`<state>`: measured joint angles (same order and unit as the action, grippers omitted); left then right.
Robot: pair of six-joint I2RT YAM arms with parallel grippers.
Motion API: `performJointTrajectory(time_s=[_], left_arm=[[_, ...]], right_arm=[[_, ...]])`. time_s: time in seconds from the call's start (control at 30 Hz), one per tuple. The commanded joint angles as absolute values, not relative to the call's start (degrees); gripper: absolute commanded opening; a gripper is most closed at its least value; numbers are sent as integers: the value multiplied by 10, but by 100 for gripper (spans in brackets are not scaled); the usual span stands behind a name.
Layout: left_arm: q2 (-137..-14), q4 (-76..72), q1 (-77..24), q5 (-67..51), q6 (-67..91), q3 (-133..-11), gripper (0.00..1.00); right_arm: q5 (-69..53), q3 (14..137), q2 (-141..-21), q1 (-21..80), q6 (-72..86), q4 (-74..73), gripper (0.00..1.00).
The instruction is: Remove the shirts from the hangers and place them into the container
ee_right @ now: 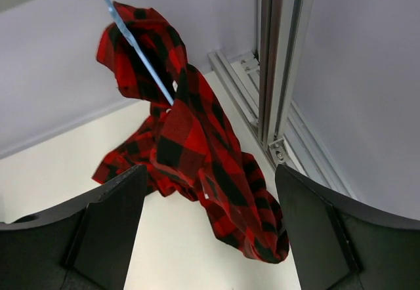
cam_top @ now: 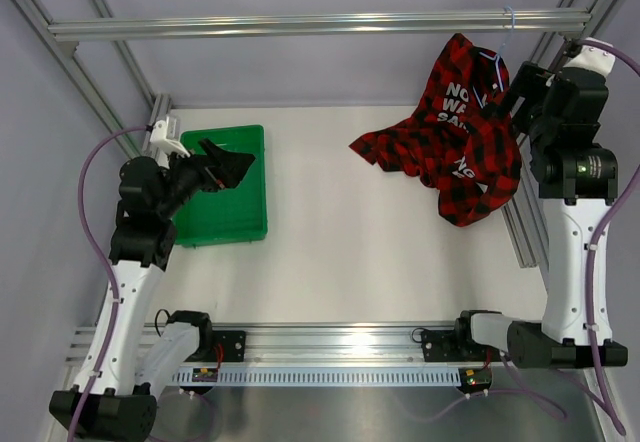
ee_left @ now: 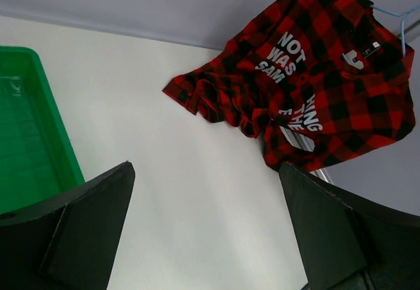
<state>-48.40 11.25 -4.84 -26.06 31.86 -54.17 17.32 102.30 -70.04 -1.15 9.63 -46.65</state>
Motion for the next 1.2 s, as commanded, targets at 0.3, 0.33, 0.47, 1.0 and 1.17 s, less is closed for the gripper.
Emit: performJointTrajectory(time_s=[0.3, 0.33, 0.47, 1.0, 1.17], left_arm=[[-457, 142, -51, -209, 251, -592, 99], [-454, 137, -51, -210, 252, -582, 99], [-459, 117, -50, -228, 255, -570, 99], [-455, 88, -51, -248, 260, -548, 99], [-453, 69, -51, -259, 266, -535, 99]], right_arm=[[150, 990, -757, -13, 39, -391, 85], [146, 1002, -769, -13, 44, -394, 85], [132, 1022, -781, -13, 52, -400, 85], [107, 1032, -814, -13, 33, -320, 76], [78, 936, -779, -13, 23, -188, 73]])
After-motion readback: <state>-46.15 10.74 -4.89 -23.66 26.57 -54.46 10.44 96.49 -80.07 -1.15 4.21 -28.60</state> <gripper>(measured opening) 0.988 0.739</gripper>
